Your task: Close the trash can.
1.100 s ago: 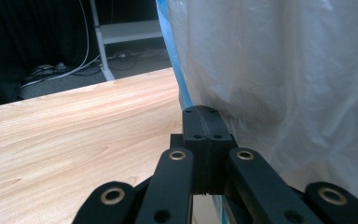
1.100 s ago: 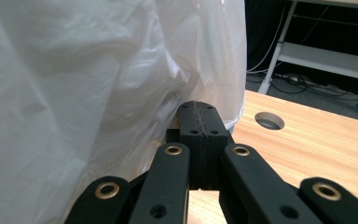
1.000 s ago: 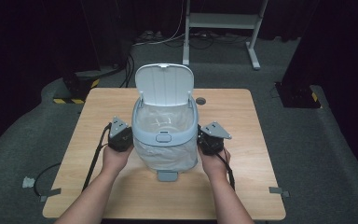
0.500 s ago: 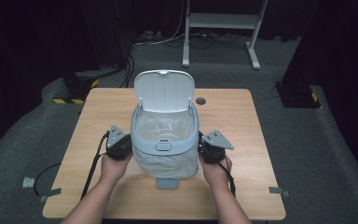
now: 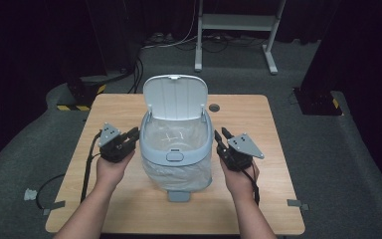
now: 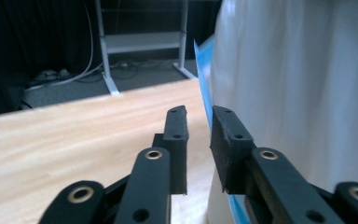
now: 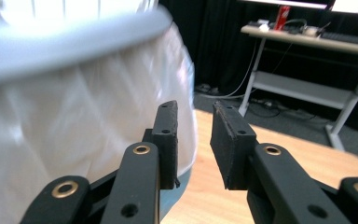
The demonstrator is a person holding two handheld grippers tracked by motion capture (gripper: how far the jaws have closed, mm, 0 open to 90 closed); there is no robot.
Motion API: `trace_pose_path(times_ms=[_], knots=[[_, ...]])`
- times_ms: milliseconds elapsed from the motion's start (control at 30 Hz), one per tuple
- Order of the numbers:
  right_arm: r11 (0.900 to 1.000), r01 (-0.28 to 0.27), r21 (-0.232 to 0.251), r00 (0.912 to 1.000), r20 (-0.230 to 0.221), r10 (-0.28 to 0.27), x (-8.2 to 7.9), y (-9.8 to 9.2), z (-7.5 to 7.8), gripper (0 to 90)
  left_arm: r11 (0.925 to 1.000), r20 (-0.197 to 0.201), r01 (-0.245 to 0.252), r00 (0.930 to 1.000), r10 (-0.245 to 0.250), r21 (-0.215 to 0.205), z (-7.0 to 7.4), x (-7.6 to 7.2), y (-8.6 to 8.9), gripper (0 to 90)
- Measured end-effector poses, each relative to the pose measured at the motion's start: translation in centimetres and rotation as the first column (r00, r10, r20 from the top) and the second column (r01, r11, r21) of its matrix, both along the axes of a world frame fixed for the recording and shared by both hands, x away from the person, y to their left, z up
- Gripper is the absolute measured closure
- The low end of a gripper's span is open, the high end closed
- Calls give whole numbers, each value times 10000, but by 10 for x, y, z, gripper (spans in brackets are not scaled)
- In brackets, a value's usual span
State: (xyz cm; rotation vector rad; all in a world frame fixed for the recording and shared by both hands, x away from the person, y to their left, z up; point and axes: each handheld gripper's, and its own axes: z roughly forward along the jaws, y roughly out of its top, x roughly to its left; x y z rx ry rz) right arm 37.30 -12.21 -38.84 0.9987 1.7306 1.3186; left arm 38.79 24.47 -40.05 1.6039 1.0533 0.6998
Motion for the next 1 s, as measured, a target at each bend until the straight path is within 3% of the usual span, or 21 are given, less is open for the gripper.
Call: trace_pose_path(times_ms=[133, 167, 300, 500, 600, 833, 1000], knots=[[9999, 39, 134, 9998, 218, -42, 0, -3, 14, 705, 9999, 253, -60, 9997, 64, -140, 21, 3, 2, 693], [9998, 45, 178, 9994, 334, -51, 2, -3, 25, 704, 9999, 312, -119, 9994, 123, -124, 32, 8, 1, 680], [10000, 10, 83, 9988, 491, -14, 12, -2, 45, 704, 9998, 328, -194, 9993, 195, -8, 52, 20, -2, 647], [9995, -71, 293, 9985, 551, 55, 28, 3, 68, 717, 9998, 193, -159, 9997, 161, -135, 76, 40, -1, 625], [9999, 34, 135, 9985, 538, -41, 39, 8, 74, 740, 9996, 226, -221, 9995, 224, -152, 87, 48, -4, 627], [10000, -39, -76, 9990, 439, 42, 63, 23, 87, 740, 9995, 485, -11, 9988, 25, -301, 102, 56, -19, 605], [9997, -217, -142, 9987, 451, 223, 68, 31, 88, 750, 9993, 620, 130, 9980, -108, -346, 105, 57, -25, 624]])
